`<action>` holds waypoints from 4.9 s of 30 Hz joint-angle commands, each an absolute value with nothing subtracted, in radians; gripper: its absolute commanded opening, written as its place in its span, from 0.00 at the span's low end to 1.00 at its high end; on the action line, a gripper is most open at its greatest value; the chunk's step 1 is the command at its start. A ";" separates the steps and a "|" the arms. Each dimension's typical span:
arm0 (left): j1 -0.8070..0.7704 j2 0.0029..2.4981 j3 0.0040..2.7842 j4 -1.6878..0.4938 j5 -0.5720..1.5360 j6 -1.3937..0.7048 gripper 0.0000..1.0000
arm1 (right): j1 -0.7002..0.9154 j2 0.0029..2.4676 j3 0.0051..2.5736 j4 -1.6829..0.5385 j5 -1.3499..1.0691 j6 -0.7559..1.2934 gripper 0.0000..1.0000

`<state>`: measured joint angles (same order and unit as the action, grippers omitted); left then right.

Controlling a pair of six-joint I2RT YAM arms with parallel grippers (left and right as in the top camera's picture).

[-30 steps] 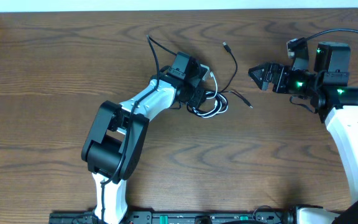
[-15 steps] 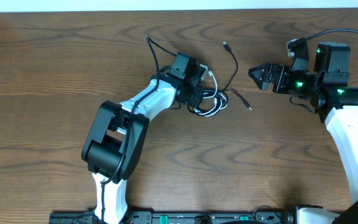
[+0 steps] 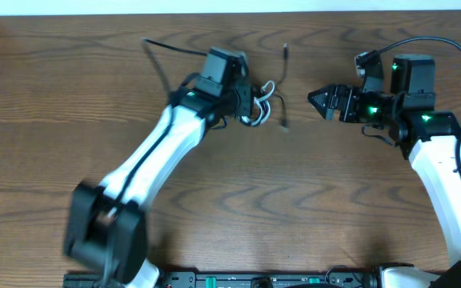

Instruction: Untangle cables

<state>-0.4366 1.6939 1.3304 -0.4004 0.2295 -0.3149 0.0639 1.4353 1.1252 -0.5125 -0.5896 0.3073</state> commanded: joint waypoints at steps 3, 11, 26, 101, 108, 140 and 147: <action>-0.435 1.555 1.343 -0.459 0.263 -0.381 0.07 | 0.145 1.458 1.142 -0.482 -0.500 0.500 0.90; -0.435 1.539 1.343 -0.462 0.314 -0.405 0.07 | 0.258 1.533 1.142 -0.405 -0.503 0.639 0.75; -0.438 1.539 1.343 -0.463 0.347 -0.451 0.07 | 0.396 1.774 1.142 -0.325 -0.356 0.831 0.59; -0.467 1.702 1.343 -0.449 0.226 -0.262 0.07 | 0.183 1.708 1.144 -0.374 -0.670 0.398 0.67; -0.467 1.606 1.343 -0.485 0.255 -0.302 0.07 | 0.237 1.708 1.144 -0.326 -0.695 0.427 0.66; -0.457 1.259 1.343 -0.418 0.243 -0.413 0.07 | 0.396 1.860 1.140 -0.388 -0.216 0.743 0.54; -0.457 1.132 1.343 -0.470 0.243 -0.413 0.07 | 0.361 1.860 1.133 -0.389 -0.254 0.646 0.51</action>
